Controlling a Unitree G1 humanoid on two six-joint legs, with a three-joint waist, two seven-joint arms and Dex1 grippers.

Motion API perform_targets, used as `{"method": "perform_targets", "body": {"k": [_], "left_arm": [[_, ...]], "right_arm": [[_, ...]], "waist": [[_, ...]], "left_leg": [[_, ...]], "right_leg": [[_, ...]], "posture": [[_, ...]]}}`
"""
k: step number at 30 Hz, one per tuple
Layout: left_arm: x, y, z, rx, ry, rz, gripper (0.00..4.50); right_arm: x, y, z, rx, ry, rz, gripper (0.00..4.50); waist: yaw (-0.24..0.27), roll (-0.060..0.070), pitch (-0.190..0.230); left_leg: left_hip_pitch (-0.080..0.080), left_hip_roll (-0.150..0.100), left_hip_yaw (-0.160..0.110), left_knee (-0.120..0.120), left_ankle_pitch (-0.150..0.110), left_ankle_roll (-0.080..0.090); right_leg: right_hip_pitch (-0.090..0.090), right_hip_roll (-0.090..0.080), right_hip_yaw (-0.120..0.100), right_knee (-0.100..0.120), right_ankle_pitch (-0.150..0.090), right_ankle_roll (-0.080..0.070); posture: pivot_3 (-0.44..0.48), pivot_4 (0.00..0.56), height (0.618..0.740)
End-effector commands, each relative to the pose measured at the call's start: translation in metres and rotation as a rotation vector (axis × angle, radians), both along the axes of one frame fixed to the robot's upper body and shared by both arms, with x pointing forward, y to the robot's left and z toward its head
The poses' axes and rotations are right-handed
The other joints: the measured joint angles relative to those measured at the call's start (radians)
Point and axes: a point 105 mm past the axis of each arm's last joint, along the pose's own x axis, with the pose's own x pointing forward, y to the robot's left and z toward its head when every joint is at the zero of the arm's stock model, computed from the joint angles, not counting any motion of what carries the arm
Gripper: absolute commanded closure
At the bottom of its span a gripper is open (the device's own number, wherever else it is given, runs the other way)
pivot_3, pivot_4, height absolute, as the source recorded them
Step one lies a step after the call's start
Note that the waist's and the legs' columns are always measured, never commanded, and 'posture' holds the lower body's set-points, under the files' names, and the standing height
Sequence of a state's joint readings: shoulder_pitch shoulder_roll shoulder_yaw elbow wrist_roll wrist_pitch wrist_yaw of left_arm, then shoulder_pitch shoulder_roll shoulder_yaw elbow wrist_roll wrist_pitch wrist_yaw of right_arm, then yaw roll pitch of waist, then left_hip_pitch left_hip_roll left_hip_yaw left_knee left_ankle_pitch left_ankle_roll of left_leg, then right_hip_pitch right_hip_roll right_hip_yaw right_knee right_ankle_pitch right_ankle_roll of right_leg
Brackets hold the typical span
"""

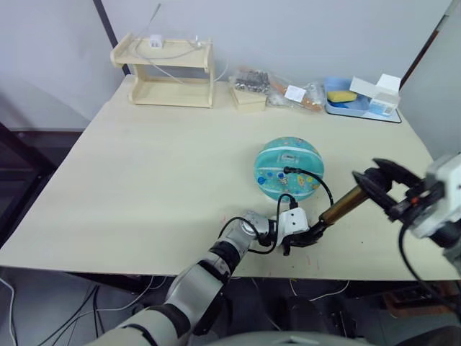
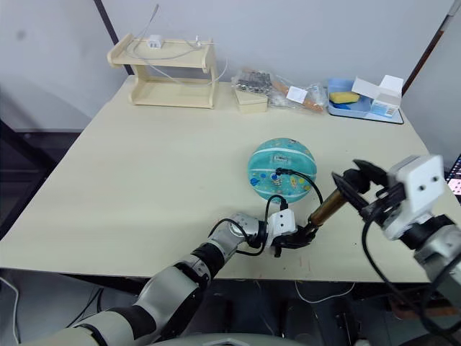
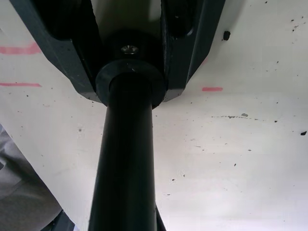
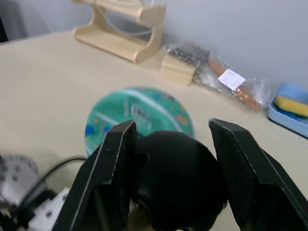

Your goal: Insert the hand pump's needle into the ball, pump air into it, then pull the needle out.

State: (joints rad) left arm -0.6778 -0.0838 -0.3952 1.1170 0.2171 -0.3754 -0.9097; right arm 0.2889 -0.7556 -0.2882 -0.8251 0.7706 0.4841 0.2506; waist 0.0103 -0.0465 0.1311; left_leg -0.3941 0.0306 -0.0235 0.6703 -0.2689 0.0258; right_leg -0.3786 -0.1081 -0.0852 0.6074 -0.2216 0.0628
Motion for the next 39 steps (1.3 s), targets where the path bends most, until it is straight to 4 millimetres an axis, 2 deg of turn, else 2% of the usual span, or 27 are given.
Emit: {"method": "perform_targets", "body": {"k": [1,4,6,9,13,15,19,21,24,26,30,33,35,39], "left_arm": [[-0.018,0.015,-0.034,0.12,0.11,0.0,3.41],[-0.017,0.015,-0.034,0.121,0.109,0.0,3.41],[-0.017,0.015,-0.034,0.121,0.109,0.001,3.41],[-0.017,0.016,-0.034,0.121,0.11,0.004,3.41],[-0.017,0.016,-0.035,0.122,0.112,0.004,3.41],[-0.017,0.016,-0.035,0.123,0.112,0.004,3.41],[-0.019,0.016,-0.036,0.126,0.12,-0.004,3.41],[-0.02,0.016,-0.036,0.126,0.121,-0.007,3.41],[-0.02,0.015,-0.036,0.125,0.121,-0.013,3.41],[-0.02,0.015,-0.035,0.123,0.121,-0.015,3.41],[-0.021,0.014,-0.035,0.121,0.123,-0.019,3.41],[-0.023,0.014,-0.036,0.12,0.125,-0.022,3.41],[-0.023,0.014,-0.036,0.12,0.125,-0.024,3.41],[-0.024,0.013,-0.036,0.12,0.124,-0.024,3.41]], "right_arm": [[-0.01,0.014,-0.088,-0.006,0.29,0.056,2.56],[-0.01,0.019,-0.104,-0.014,0.301,0.072,2.56],[-0.007,0.019,-0.099,-0.007,0.269,0.068,2.56],[-0.002,0.013,-0.075,-0.005,0.189,0.056,2.56],[-0.003,0.007,-0.022,-0.028,0.046,0.063,2.56],[-0.005,0.005,-0.003,-0.035,0.004,0.068,2.56],[-0.014,-0.002,0.073,-0.061,-0.163,0.087,2.56],[-0.018,-0.002,0.087,-0.059,-0.169,0.092,2.56],[-0.025,-0.006,0.119,-0.045,-0.199,0.096,2.56],[-0.029,-0.007,0.128,-0.058,-0.192,0.097,2.56],[-0.028,-0.007,0.12,-0.087,-0.137,0.088,2.56],[-0.02,-0.007,0.084,-0.12,-0.027,0.077,2.56],[-0.017,-0.006,0.067,-0.121,0.014,0.075,2.56],[-0.009,-0.003,0.001,-0.119,0.172,0.081,2.56]], "waist": [[-0.001,-0.005,-0.004],[0.0,-0.007,-0.006],[0.0,-0.007,-0.007],[0.001,-0.007,-0.007],[0.004,-0.004,-0.004],[0.007,0.001,0.0],[0.005,0.02,0.013],[0.008,0.02,0.017],[0.009,0.02,0.02],[0.008,0.019,0.022],[0.006,0.015,0.023],[0.004,0.013,0.022],[0.003,0.009,0.019],[-0.001,0.0,0.011]], "left_leg": [[0.0,0.002,0.0,0.0,0.0,0.0],[0.001,0.004,0.001,0.0,-0.001,-0.002],[0.002,0.004,0.002,0.0,-0.002,-0.003],[0.001,0.004,0.002,0.0,-0.002,-0.004],[0.001,0.004,0.004,0.001,-0.002,-0.004],[-0.002,0.003,0.004,0.002,-0.003,-0.003],[-0.005,-0.003,0.007,0.002,-0.005,0.002],[-0.005,-0.009,0.009,0.002,-0.007,0.005],[-0.006,-0.011,0.01,0.002,-0.008,0.008],[-0.006,-0.012,0.012,0.002,-0.01,0.01],[-0.006,-0.012,0.013,0.004,-0.01,0.011],[-0.006,-0.012,0.015,0.004,-0.01,0.011],[-0.005,-0.011,0.015,0.004,-0.01,0.011],[-0.003,-0.009,0.016,0.004,-0.01,0.011]], "right_leg": [[0.0,0.001,0.0,0.0,0.0,0.0],[0.0,0.002,0.0,0.0,0.0,0.0],[0.0,0.002,0.001,0.0,0.0,0.0],[0.0,0.002,0.001,-0.001,0.0,0.0],[0.0,0.001,0.001,-0.001,0.0,0.0],[-0.001,0.0,0.001,-0.002,0.0,0.0],[-0.003,-0.005,0.004,-0.002,0.002,0.0],[-0.004,-0.009,0.005,-0.002,0.005,0.004],[-0.004,-0.01,0.004,-0.003,0.004,0.005],[-0.004,-0.012,0.006,-0.003,0.004,0.006],[-0.003,-0.012,0.007,-0.004,0.004,0.006],[-0.003,-0.012,0.009,-0.004,0.005,0.008],[-0.003,-0.011,0.01,-0.004,0.004,0.009],[-0.003,-0.01,0.011,-0.003,0.003,0.011]], "posture": [[0.0,0.15,0.74],[0.0,0.15,0.74],[0.0,0.15,0.74],[0.0,0.15,0.74],[0.0,0.15,0.74],[0.0,0.15,0.74],[0.0,0.15,0.74],[0.0,0.15,0.74],[0.0,0.15,0.74],[0.0,0.15,0.74],[0.0,0.15,0.74],[0.0,0.15,0.74],[0.0,0.15,0.74],[0.0,0.15,0.74]]}}
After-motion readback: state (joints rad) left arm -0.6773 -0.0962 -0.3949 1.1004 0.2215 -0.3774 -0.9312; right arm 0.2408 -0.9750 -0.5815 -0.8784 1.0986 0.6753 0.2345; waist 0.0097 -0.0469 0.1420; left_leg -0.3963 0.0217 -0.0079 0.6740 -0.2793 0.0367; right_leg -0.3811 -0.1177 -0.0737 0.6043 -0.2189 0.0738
